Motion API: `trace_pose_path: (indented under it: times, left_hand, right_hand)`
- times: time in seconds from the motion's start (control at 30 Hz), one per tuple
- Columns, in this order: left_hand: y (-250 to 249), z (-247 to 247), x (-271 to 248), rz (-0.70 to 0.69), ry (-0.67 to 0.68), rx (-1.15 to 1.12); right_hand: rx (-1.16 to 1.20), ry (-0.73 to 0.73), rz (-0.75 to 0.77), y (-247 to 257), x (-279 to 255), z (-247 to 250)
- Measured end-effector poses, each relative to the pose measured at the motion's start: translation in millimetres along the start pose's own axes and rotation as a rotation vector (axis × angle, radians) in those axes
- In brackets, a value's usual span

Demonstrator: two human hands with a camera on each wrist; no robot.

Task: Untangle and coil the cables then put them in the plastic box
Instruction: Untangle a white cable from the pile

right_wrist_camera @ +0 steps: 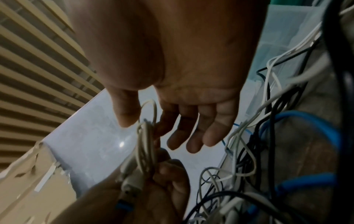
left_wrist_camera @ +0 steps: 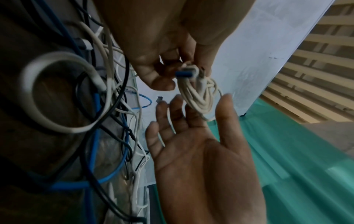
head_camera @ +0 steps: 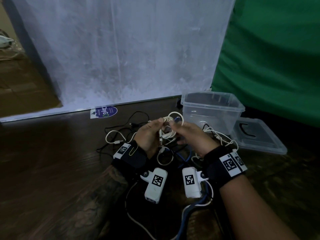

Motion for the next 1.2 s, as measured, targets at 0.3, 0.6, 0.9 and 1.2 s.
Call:
trace_pose_path:
  times: [0.3, 0.6, 0.9, 1.2]
  left_hand:
    - [-1, 6, -1, -0.039, -0.081, 0.058]
    - [0, 9, 1, -0.034, -0.085, 0.001]
    - [-1, 13, 1, -0.044, -0.134, 0.056]
    - [-5, 6, -4, -0.027, -0.097, 0.117]
  right_hand:
    - [-0.070, 0.035, 0.051, -2, 2, -5]
    - [0.263, -0.247, 0.226, 8, -3, 23]
    - [0.080, -0.170, 0.109, 3, -3, 10]
    - [-0.104, -0.003, -0.001, -1, 0, -11]
Point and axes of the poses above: each hand's wrist, its own x-axis towards the middle knuckle, its own z-axis out of the back of the hand, y = z × x, the point moved 6 cm from there along x, towards the middle knuckle, and after that the axes turned 13 degrees about y, right-handed, at the moved point
